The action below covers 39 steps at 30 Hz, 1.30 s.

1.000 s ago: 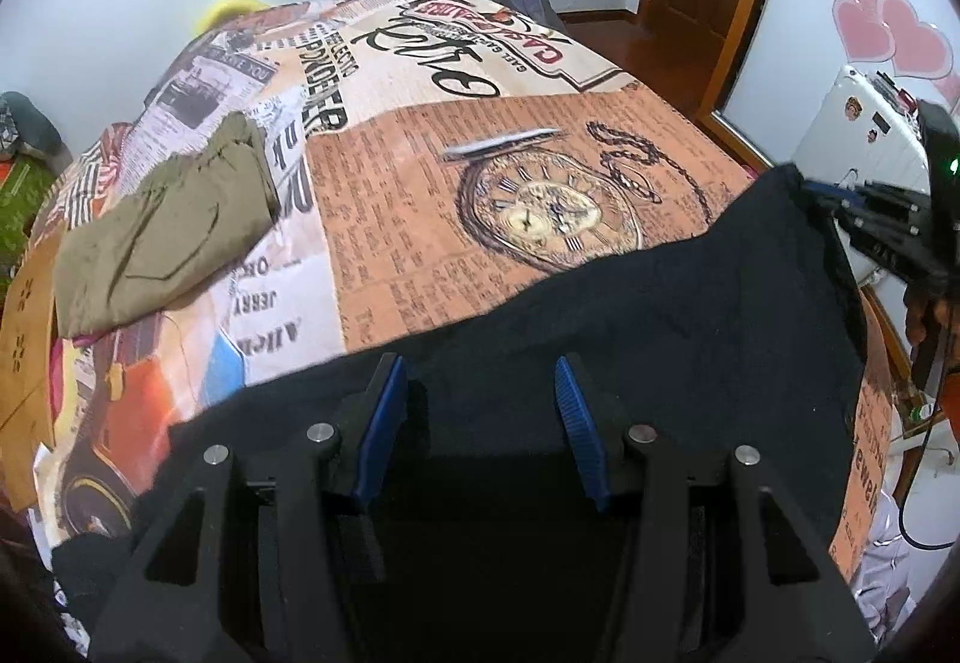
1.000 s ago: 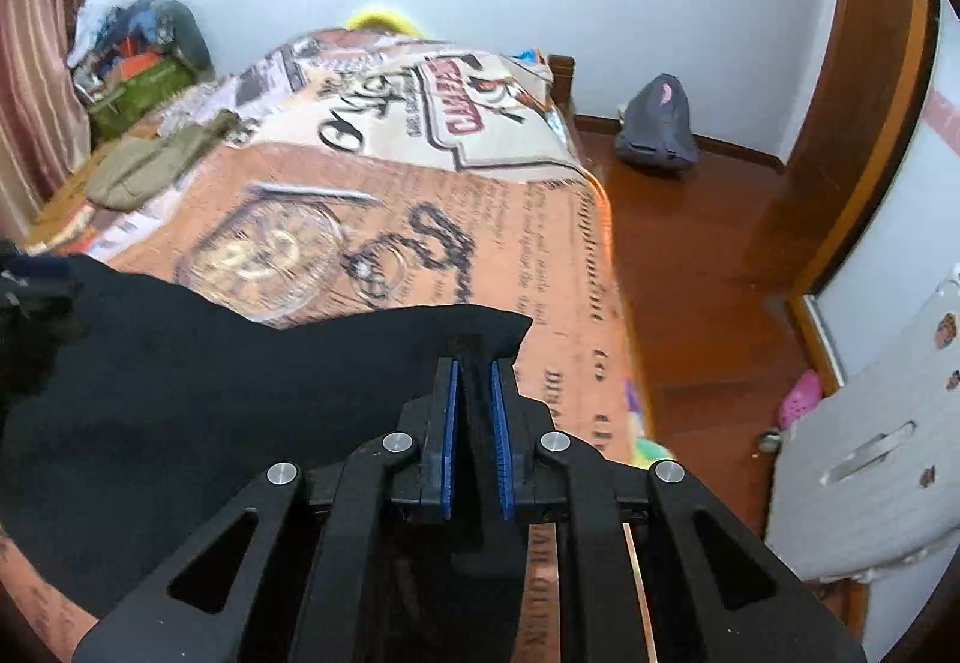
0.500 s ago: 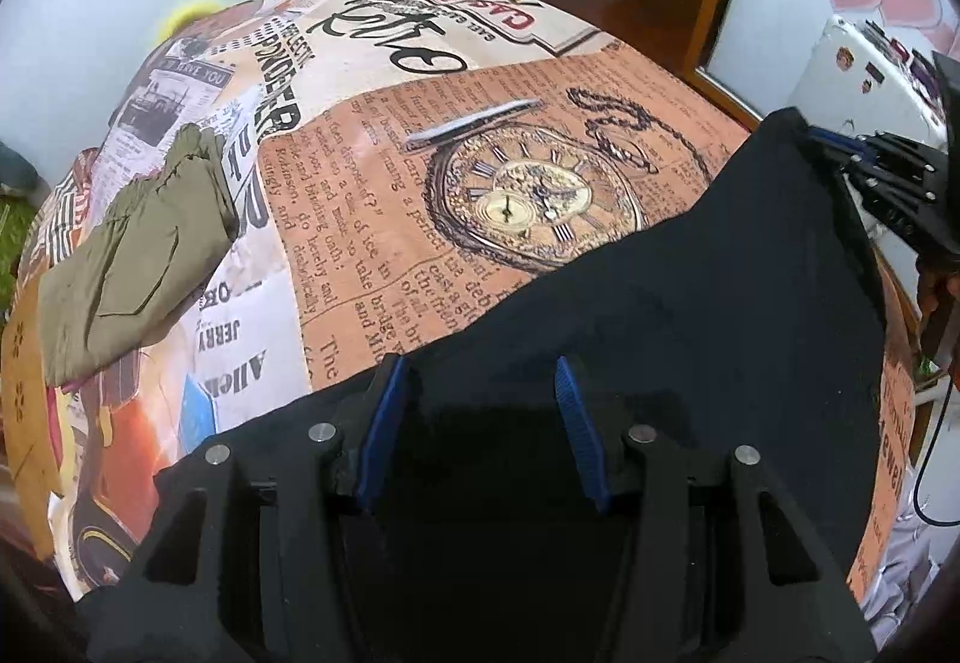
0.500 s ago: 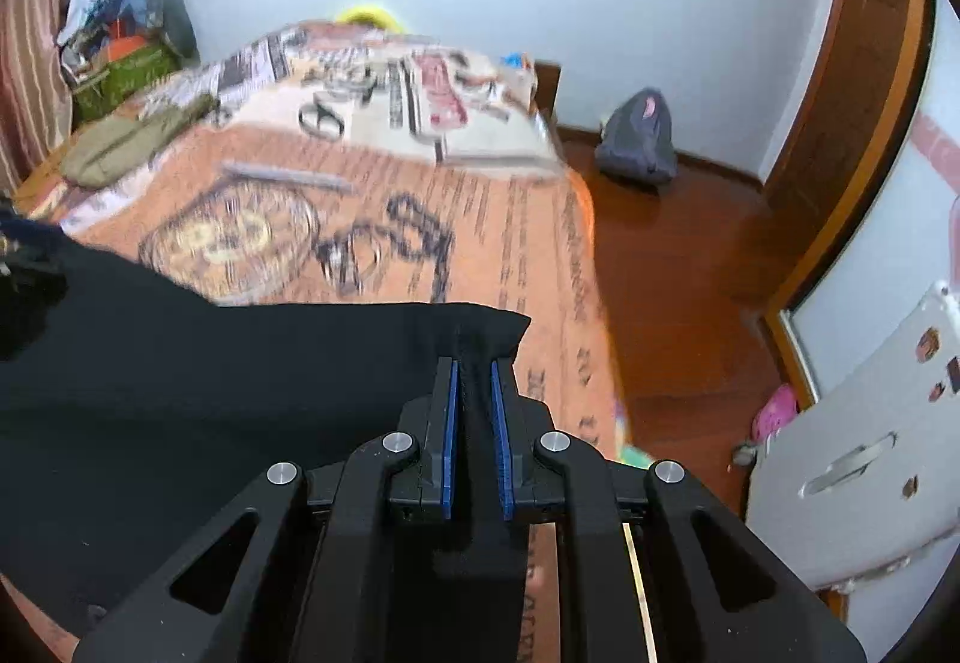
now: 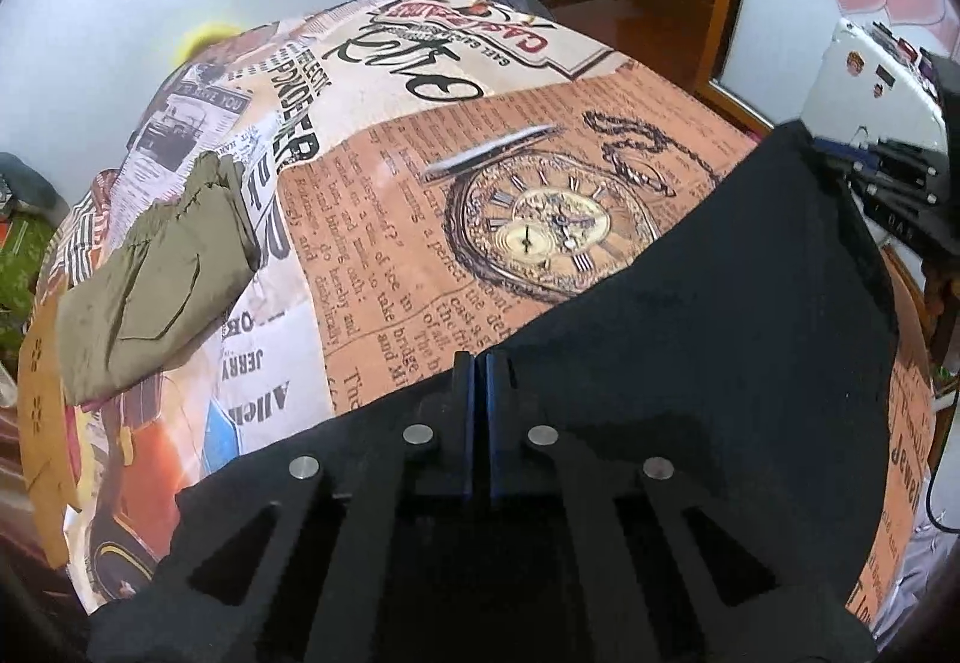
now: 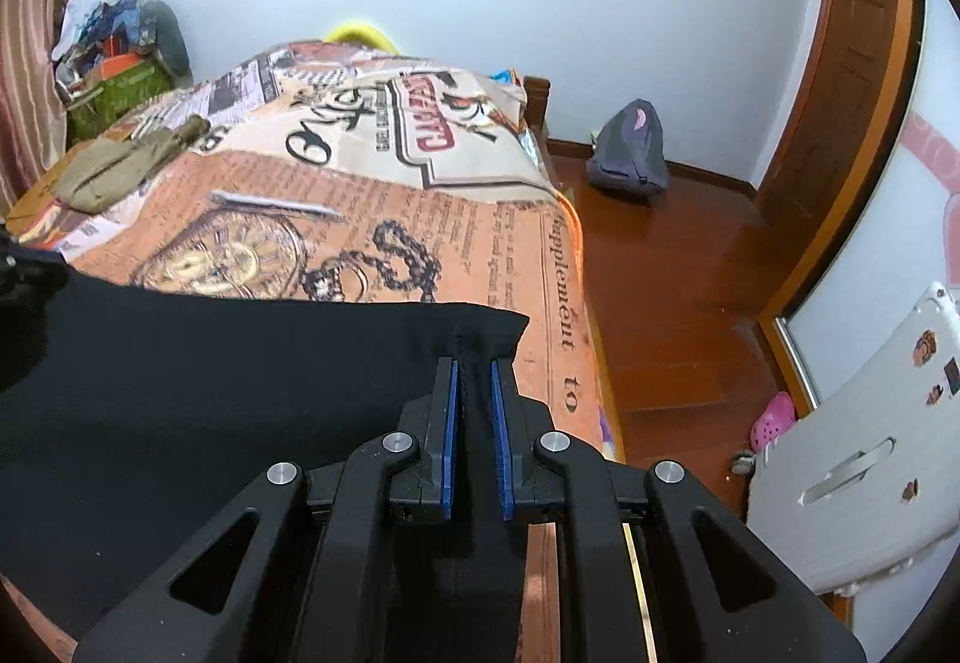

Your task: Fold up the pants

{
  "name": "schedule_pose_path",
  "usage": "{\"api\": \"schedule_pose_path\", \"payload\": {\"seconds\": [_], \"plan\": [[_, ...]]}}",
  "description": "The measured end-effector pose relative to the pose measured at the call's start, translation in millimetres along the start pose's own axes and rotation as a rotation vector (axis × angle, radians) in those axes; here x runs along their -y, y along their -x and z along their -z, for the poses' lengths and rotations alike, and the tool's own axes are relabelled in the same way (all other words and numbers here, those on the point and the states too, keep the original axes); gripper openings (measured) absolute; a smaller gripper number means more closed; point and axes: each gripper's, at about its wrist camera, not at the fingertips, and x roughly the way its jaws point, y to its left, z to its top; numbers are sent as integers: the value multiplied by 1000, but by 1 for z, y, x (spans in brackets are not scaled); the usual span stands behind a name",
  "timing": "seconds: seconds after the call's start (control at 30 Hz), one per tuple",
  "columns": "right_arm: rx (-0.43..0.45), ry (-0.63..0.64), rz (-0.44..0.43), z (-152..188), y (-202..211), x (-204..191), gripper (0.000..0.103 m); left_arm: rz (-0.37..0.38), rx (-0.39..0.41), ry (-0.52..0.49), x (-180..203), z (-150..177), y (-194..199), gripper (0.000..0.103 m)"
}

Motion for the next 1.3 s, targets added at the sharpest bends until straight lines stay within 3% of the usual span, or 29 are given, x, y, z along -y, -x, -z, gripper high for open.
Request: {"api": "schedule_pose_path", "payload": {"seconds": [0.3,0.47,0.53,0.7,0.87,0.97,1.07,1.13,1.3], "plan": [[-156,9,5,14,-38,-6,14,-44,-32,76,-9,-4,-18,3],[-175,3,40,19,-17,3,21,-43,3,133,-22,-6,5,7],[-167,-20,16,21,0,7,23,-25,20,148,-23,-3,18,9],[-146,-44,-89,38,37,-5,39,36,20,146,-5,22,39,29],[-227,-61,-129,75,28,-19,39,57,-38,110,21,57,37,31],[-222,-58,-94,79,36,-18,39,25,-7,118,25,71,47,42],[-260,-54,-71,78,43,-14,39,58,-4,172,15,79,61,43],[-274,-29,-32,75,51,-14,39,41,28,197,3,87,78,43],[-190,2,-28,48,86,-21,39,-25,102,275,-45,108,120,52]]}}
